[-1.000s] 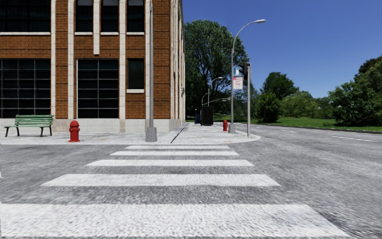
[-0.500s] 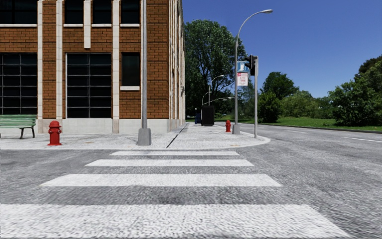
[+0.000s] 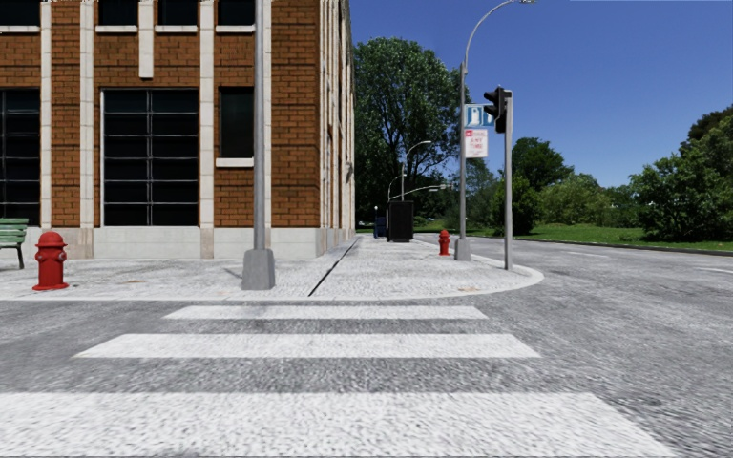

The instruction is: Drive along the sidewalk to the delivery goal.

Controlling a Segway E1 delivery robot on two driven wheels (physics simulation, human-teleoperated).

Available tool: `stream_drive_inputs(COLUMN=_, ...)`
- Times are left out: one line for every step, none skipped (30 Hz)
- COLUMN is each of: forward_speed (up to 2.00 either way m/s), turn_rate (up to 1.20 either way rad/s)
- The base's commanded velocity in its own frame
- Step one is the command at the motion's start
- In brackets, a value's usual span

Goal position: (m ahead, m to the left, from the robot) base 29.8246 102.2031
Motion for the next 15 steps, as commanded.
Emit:
stream_drive_inputs(forward_speed=2.00, turn_rate=0.00)
stream_drive_inputs(forward_speed=2.00, turn_rate=0.00)
stream_drive_inputs(forward_speed=2.00, turn_rate=0.00)
stream_drive_inputs(forward_speed=2.00, turn_rate=0.00)
stream_drive_inputs(forward_speed=2.00, turn_rate=0.00)
stream_drive_inputs(forward_speed=2.00, turn_rate=0.00)
stream_drive_inputs(forward_speed=2.00, turn_rate=0.00)
stream_drive_inputs(forward_speed=2.00, turn_rate=-0.07)
stream_drive_inputs(forward_speed=2.00, turn_rate=-0.07)
stream_drive_inputs(forward_speed=2.00, turn_rate=-0.12)
stream_drive_inputs(forward_speed=2.00, turn_rate=-0.13)
stream_drive_inputs(forward_speed=2.00, turn_rate=-0.13)
stream_drive_inputs(forward_speed=2.00, turn_rate=-0.13)
stream_drive_inputs(forward_speed=2.00, turn_rate=-0.14)
stream_drive_inputs(forward_speed=2.00, turn_rate=-0.14)
